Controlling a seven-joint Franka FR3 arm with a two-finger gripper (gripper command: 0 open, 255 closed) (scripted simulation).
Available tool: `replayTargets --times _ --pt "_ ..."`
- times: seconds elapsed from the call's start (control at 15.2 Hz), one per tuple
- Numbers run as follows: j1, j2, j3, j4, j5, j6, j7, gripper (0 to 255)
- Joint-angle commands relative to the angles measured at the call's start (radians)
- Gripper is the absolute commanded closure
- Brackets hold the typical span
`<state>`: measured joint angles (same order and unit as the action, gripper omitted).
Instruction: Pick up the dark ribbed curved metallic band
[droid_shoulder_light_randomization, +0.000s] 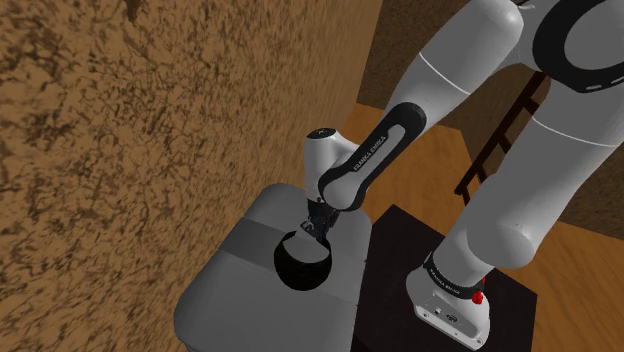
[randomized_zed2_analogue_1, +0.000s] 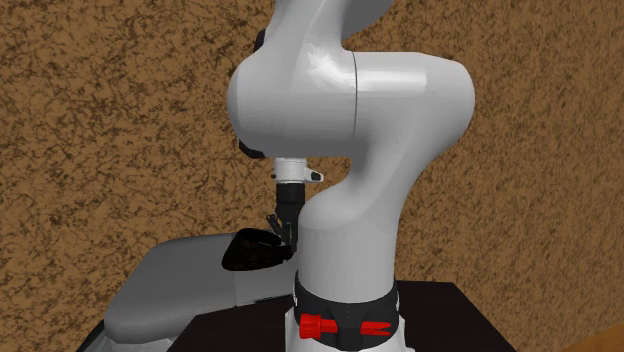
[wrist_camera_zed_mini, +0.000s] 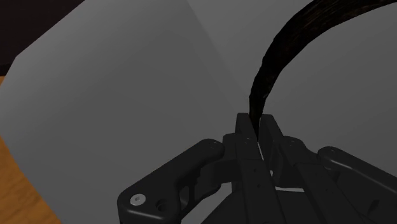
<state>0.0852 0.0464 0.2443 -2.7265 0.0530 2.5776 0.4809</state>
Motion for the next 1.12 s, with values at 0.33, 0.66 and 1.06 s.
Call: replayTargets --times 0.33,0.66,1.06 --pt "0.001 -0.104 0.002 -0.001 0.034 -0.101 -0.025 255" --pt "0.005 -0.184 0.000 0.007 0.053 -0.188 -0.037 255" --pt "0.009 -0.246 -0.005 0.019 0.064 -0.261 -0.045 255"
